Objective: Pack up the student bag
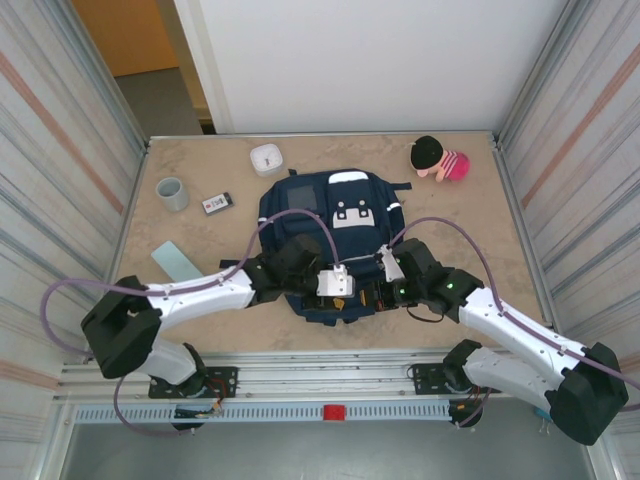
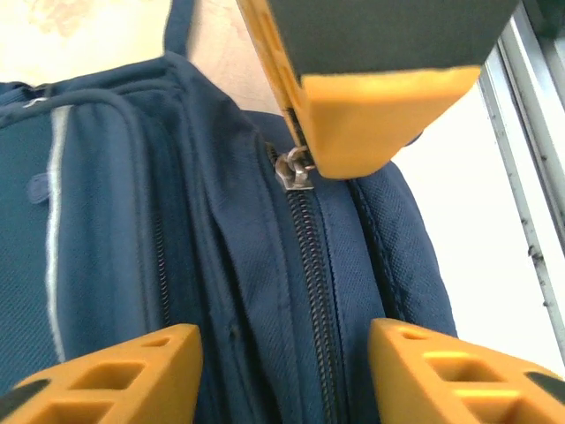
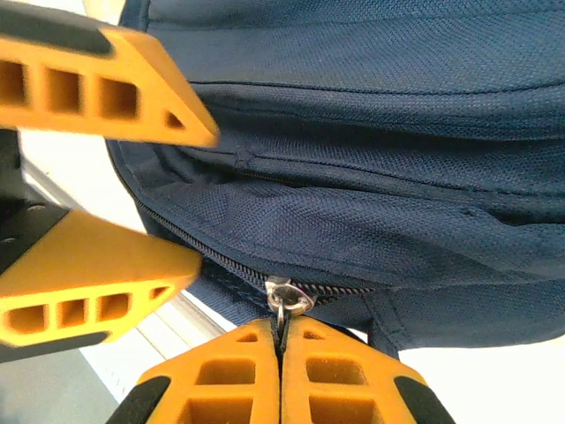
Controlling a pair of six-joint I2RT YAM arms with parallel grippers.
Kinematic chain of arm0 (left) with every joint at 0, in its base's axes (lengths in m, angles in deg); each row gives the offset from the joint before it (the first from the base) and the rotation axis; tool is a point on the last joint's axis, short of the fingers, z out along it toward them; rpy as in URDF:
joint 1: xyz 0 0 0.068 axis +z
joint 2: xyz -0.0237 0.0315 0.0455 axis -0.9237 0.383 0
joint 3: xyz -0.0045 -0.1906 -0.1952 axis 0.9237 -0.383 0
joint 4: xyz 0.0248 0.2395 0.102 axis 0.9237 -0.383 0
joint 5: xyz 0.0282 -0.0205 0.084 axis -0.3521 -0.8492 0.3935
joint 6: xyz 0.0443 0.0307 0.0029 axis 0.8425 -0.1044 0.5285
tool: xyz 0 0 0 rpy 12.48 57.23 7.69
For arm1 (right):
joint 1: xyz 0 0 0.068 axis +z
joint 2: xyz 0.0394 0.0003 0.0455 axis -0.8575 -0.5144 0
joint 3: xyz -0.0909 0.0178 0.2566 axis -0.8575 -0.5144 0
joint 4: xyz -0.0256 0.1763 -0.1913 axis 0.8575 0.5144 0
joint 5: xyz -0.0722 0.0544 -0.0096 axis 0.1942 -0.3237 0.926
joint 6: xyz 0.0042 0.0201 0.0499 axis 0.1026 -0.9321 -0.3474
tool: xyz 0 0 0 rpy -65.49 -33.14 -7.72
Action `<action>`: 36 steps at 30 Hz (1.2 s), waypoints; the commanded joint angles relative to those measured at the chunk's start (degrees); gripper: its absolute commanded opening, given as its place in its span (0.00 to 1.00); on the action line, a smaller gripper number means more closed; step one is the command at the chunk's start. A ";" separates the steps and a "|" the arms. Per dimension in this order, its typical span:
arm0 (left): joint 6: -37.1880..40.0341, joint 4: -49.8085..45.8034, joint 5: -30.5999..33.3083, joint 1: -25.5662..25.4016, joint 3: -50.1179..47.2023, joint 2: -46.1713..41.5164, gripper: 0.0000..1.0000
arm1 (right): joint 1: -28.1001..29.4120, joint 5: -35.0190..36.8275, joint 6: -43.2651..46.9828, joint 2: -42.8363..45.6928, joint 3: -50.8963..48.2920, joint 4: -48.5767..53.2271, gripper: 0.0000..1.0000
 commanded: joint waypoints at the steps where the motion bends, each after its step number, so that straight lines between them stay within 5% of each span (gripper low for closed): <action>1: -1.13 2.65 -2.38 -0.61 1.41 0.73 0.32 | 0.26 -0.96 -0.29 0.38 2.55 -1.82 0.00; 5: -0.23 2.46 -0.51 0.69 -0.93 -2.28 0.05 | -4.88 1.40 -1.71 2.06 0.61 0.71 0.00; 12: 3.33 -8.09 4.76 5.38 -4.10 -9.24 0.05 | -16.71 -4.44 -0.82 5.34 -2.58 1.59 0.00; 17: 3.01 -9.84 8.28 5.38 -5.33 -13.03 0.19 | -12.27 -10.62 -0.21 4.39 -1.52 -1.78 0.00; 22: -2.62 -7.11 3.62 3.36 -1.89 -11.97 0.53 | -6.18 -8.70 0.36 1.85 1.10 -2.21 0.00; 29: -7.25 -1.47 6.30 -2.95 3.07 -4.30 0.66 | -2.32 -7.54 0.05 0.10 3.24 -4.60 0.00; 32: -7.74 -0.56 7.33 -3.16 4.38 -0.92 0.56 | -1.74 -7.72 0.19 0.03 3.51 -4.77 0.00; 36: -6.04 -1.64 10.30 -3.08 4.27 -0.17 0.22 | -2.92 -3.63 -0.26 1.07 3.21 -1.75 0.00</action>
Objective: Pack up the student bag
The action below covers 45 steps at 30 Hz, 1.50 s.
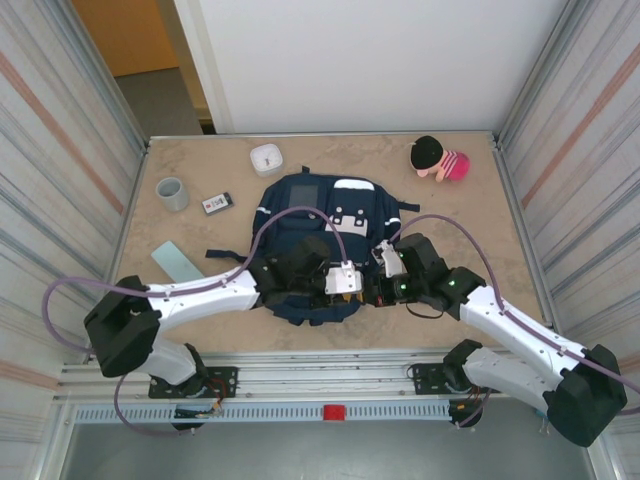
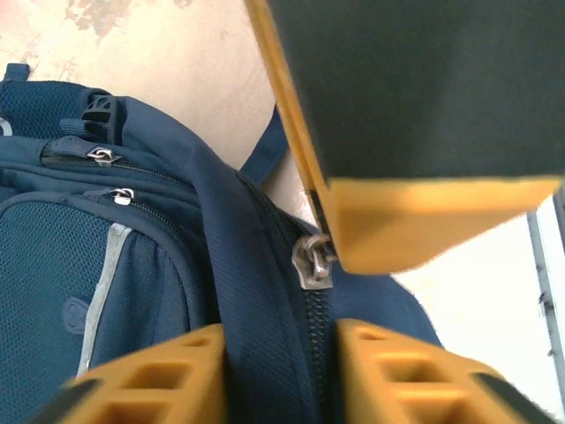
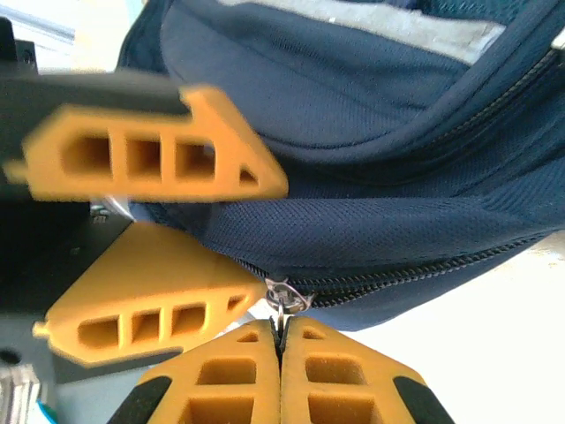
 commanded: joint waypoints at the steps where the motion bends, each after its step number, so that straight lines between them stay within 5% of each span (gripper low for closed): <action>1: 0.75 -0.03 2.95 0.27 0.46 -1.16 0.14 | -1.79 3.12 0.09 1.42 1.89 1.21 0.00; 10: 1.70 0.51 -4.65 3.14 -4.18 -11.45 0.01 | -16.26 11.45 -4.31 0.20 -2.40 -1.63 0.00; 25: -0.31 2.55 -13.49 4.34 -4.77 -22.23 0.01 | -27.06 11.74 -4.07 -14.46 0.39 -17.02 0.00; 27: -0.93 2.39 -11.87 4.34 -4.77 -21.28 0.11 | -27.03 10.40 -2.98 -14.08 1.15 -16.46 0.04; 30: -3.22 3.49 -6.18 4.36 -4.77 -20.54 0.46 | -27.06 11.75 -0.40 -12.15 3.36 -10.46 0.45; 33: -6.08 3.85 2.10 4.60 -4.42 -20.38 0.65 | -27.01 14.35 1.92 -7.87 4.68 -3.33 0.61; 40: -23.93 -1.15 12.74 12.51 -4.20 -19.84 0.80 | -25.36 7.63 0.12 -0.43 3.25 1.27 0.66; 45: -39.70 -2.51 11.98 23.25 -8.94 -19.75 0.80 | -15.48 7.61 -5.07 -2.76 -0.21 -2.84 0.66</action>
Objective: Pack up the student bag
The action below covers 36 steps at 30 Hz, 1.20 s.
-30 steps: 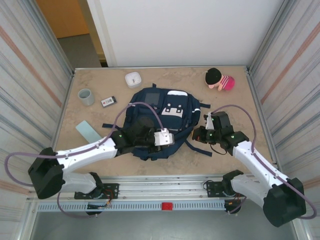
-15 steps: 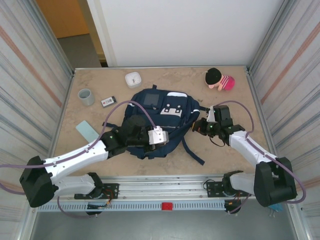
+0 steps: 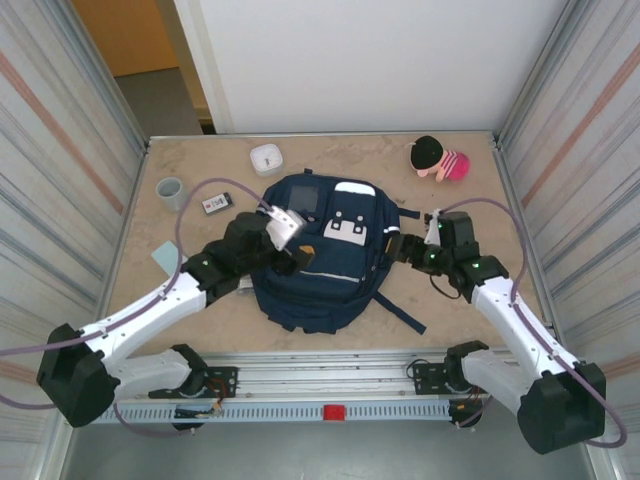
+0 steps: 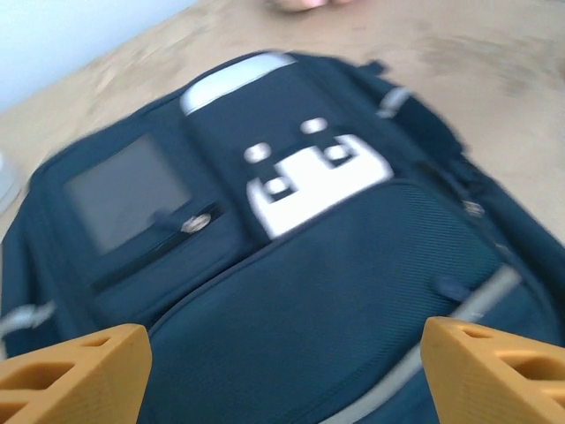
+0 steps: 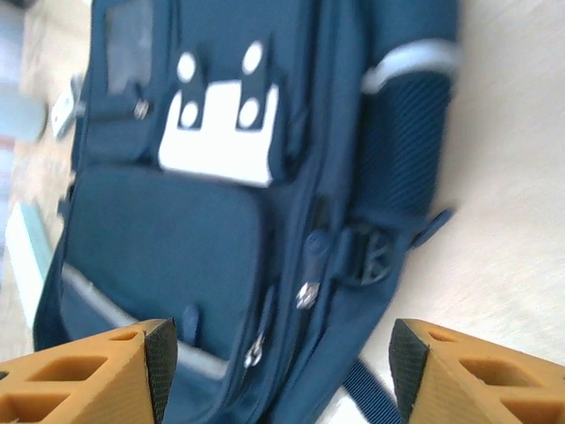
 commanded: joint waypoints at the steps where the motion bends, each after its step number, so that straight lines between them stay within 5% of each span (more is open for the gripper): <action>1: -15.61 -1.26 0.51 5.85 -4.29 -0.52 0.80 | 6.61 -0.29 -4.27 -3.27 -2.67 -1.47 0.66; 10: -23.50 10.98 -7.03 8.75 -12.64 8.92 0.76 | 10.68 1.03 -7.01 -17.37 -4.17 -14.30 0.65; 16: -26.44 19.10 -8.64 4.72 -13.53 13.67 0.75 | 5.22 1.13 -3.40 -21.92 -2.23 -14.43 0.64; 21: -24.20 16.29 -6.32 1.88 -11.59 12.07 0.75 | 0.48 -1.82 -0.91 -20.25 -2.12 -13.18 0.64; 27: -5.77 4.58 5.34 -2.86 -5.29 2.52 0.82 | -0.30 1.27 1.37 -8.59 -0.61 -3.77 0.66; 33: 22.34 -2.73 -5.57 -5.70 0.01 6.22 0.83 | -0.10 -5.80 -6.05 -1.90 -3.34 0.07 0.68; 36: 34.67 -8.80 -4.77 -7.97 3.64 13.40 0.83 | 4.64 -5.40 -10.98 -0.59 -5.57 0.41 0.69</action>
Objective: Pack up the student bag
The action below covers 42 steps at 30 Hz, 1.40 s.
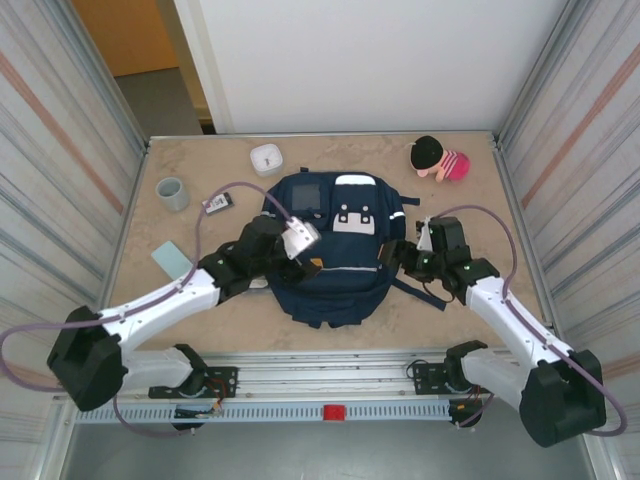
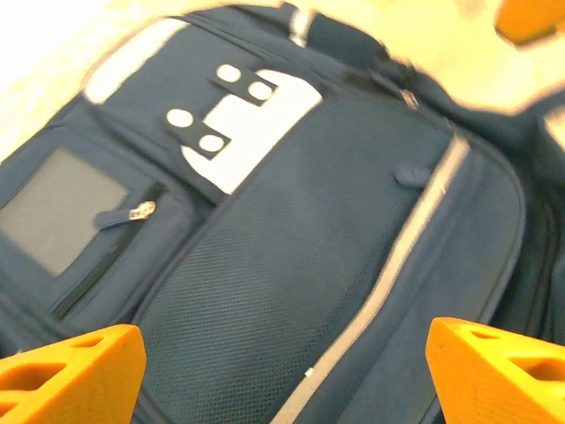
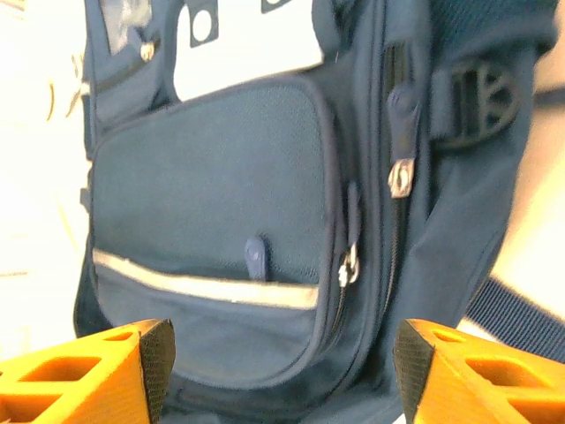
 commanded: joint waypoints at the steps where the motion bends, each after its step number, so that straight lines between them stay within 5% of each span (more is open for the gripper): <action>1: 18.52 -10.95 -0.67 -1.81 4.03 7.92 0.83 | 5.20 -0.98 -7.30 2.18 -2.44 4.47 0.69; 10: 21.52 -12.94 -6.98 -5.79 6.06 11.50 0.84 | 14.17 3.81 -21.14 3.36 -6.54 5.71 0.80; 19: 20.48 -8.32 0.63 -10.39 1.35 12.31 0.84 | 14.22 0.87 -29.75 -4.67 -11.97 -18.33 0.81; 22: 20.28 -6.42 2.81 -11.36 0.12 12.15 0.84 | 13.93 1.44 -29.37 -7.55 -11.59 -21.85 0.71; 25: 19.68 -4.43 3.81 -11.74 -1.22 11.10 0.84 | 13.30 1.35 -27.65 -8.02 -11.67 -23.43 0.44; 31: 16.28 -1.86 5.35 -11.67 -2.18 7.40 0.86 | 13.23 0.02 -14.27 -0.67 -12.22 -26.46 0.10; 42: 8.76 4.02 -5.04 -5.50 1.17 0.89 0.84 | 12.97 -2.81 10.17 15.81 -14.32 -33.15 0.03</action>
